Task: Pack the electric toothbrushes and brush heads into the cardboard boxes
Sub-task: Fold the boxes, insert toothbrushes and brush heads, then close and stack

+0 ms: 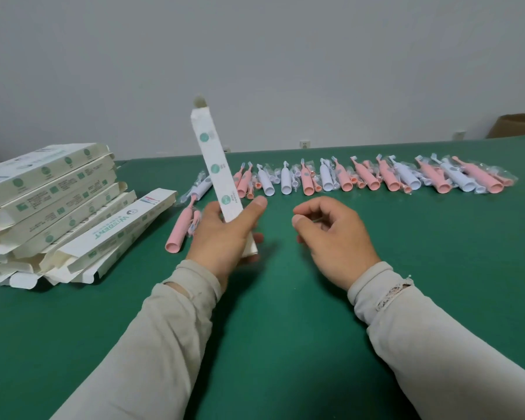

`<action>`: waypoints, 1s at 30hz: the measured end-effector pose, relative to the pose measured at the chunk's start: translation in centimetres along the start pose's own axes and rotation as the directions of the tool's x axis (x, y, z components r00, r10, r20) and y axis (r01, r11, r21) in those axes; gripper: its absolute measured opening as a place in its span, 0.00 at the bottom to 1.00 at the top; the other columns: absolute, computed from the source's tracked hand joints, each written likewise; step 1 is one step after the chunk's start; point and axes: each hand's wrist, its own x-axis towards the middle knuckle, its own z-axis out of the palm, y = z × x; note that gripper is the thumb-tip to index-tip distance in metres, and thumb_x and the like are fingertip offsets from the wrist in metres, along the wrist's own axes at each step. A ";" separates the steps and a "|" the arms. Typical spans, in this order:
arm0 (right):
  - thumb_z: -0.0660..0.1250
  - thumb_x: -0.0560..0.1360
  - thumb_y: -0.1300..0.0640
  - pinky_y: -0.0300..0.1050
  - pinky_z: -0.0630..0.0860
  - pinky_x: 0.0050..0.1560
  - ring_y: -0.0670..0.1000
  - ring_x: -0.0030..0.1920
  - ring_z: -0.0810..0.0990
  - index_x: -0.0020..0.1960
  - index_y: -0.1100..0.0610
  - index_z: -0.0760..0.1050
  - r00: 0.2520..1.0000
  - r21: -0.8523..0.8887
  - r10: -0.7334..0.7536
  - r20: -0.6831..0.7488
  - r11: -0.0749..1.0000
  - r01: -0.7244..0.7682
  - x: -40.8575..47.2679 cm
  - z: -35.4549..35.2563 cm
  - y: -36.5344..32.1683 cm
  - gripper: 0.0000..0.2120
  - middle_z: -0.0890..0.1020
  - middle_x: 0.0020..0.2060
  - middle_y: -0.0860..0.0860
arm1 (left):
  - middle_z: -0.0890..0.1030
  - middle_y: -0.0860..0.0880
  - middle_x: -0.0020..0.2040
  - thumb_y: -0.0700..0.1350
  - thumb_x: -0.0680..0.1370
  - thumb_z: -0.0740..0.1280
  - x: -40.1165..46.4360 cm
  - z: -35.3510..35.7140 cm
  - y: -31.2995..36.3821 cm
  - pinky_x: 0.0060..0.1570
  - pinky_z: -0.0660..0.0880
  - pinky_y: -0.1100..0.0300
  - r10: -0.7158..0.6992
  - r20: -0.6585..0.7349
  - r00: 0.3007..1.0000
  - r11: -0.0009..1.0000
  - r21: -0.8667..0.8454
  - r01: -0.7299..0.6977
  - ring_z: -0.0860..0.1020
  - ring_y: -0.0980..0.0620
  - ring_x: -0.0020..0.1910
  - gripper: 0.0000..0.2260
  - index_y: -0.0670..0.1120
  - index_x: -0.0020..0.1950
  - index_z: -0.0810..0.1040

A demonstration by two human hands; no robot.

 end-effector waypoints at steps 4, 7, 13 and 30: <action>0.70 0.76 0.60 0.39 0.77 0.40 0.59 0.41 0.83 0.42 0.50 0.79 0.999 -0.018 0.026 -0.042 0.999 -0.027 0.3 -0.1 0.4 0.06 0.81 0.34 0.46 | 0.80 0.47 0.54 0.52 0.74 0.72 2.4 -5.3 1.0 0.47 0.75 0.52 0.290 -0.408 0.866 0.826 0.564 -0.011 0.77 0.44 0.44 0.18 0.50 0.56 0.67; 0.70 0.76 0.60 0.39 0.78 0.39 0.57 0.37 0.82 0.41 0.51 0.79 0.999 -0.044 0.028 -0.020 0.999 -0.028 0.1 0.2 0.5 0.07 0.80 0.31 0.43 | 0.79 0.44 0.57 0.57 0.74 0.71 4.3 -8.0 0.8 0.52 0.76 0.46 0.201 -0.395 0.897 0.618 0.761 0.197 0.78 0.39 0.51 0.23 0.47 0.60 0.66; 0.70 0.76 0.59 0.50 0.81 0.41 0.56 0.32 0.78 0.42 0.51 0.79 1.000 -0.068 0.016 0.016 0.998 -0.015 0.0 0.4 0.4 0.06 0.77 0.28 0.39 | 0.81 0.45 0.53 0.62 0.71 0.72 6.8 -9.0 -1.5 0.55 0.78 0.45 0.067 -0.276 0.959 0.439 0.871 0.221 0.79 0.40 0.49 0.26 0.50 0.62 0.72; 0.68 0.75 0.59 0.45 0.79 0.41 0.54 0.41 0.84 0.40 0.50 0.79 0.951 0.014 0.132 -0.281 0.991 -0.134 1.5 -2.6 0.4 0.07 0.81 0.35 0.45 | 0.83 0.51 0.35 0.50 0.70 0.74 -0.8 -2.0 0.2 0.28 0.70 0.62 -0.153 0.158 0.976 0.489 0.870 -0.064 0.79 0.57 0.31 0.16 0.52 0.50 0.70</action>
